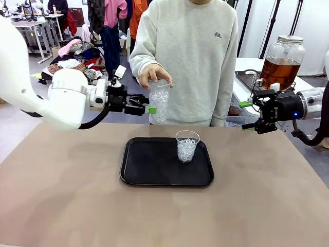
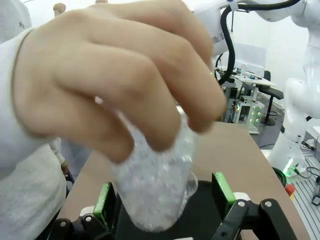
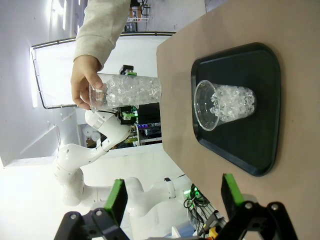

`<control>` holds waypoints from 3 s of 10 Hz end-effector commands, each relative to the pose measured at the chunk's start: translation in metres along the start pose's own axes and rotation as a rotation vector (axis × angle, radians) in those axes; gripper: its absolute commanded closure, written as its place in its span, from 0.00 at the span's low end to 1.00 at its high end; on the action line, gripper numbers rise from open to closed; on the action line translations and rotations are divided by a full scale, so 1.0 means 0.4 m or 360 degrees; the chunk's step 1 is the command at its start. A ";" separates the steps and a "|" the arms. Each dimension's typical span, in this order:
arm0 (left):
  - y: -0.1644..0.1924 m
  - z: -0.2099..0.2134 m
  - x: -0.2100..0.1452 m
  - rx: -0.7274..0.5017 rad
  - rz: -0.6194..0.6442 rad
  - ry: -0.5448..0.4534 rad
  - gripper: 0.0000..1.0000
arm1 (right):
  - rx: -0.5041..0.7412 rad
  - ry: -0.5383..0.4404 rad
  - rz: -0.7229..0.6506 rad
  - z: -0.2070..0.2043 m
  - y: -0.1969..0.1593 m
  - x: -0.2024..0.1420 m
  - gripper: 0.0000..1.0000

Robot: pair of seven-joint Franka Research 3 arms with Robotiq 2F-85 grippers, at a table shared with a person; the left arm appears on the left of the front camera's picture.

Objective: Pour the drink into the iced cup.
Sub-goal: Open the gripper to release the iced cup you were holding, then pick up the iced cup indicated by the human and present it to them.

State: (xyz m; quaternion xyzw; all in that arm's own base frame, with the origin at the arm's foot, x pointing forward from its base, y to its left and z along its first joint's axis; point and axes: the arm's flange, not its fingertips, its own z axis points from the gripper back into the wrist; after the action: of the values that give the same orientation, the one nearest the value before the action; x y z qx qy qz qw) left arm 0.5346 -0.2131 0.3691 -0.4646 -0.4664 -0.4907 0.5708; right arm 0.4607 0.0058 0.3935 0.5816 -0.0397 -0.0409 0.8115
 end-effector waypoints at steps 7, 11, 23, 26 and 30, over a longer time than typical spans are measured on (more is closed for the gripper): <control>-0.112 0.269 -0.050 -0.0073 -0.0153 -0.0009 0.00 | 0.0003 -0.0001 -0.0002 0.000 0.002 0.000 0.00; -0.133 0.331 -0.087 -0.0069 -0.0170 -0.0029 0.00 | 0.0003 -0.0001 -0.0002 0.000 0.002 0.000 0.00; -0.139 0.327 -0.106 -0.0095 -0.0167 -0.0007 0.00 | 0.0003 -0.0001 -0.0002 0.000 0.002 0.000 0.00; -0.139 0.327 -0.106 -0.0095 -0.0167 -0.0007 0.00 | 0.0003 -0.0001 -0.0002 0.000 0.002 0.000 0.00; -0.139 0.327 -0.106 -0.0095 -0.0167 -0.0007 0.00 | 0.0003 -0.0001 -0.0002 0.000 0.002 0.000 0.00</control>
State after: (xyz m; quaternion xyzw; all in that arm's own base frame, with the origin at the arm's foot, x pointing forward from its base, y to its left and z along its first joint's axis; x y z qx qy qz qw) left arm 0.4661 -0.0830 0.3481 -0.4574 -0.4762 -0.5322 0.5299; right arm 0.4607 0.0056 0.3934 0.5815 -0.0397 -0.0411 0.8115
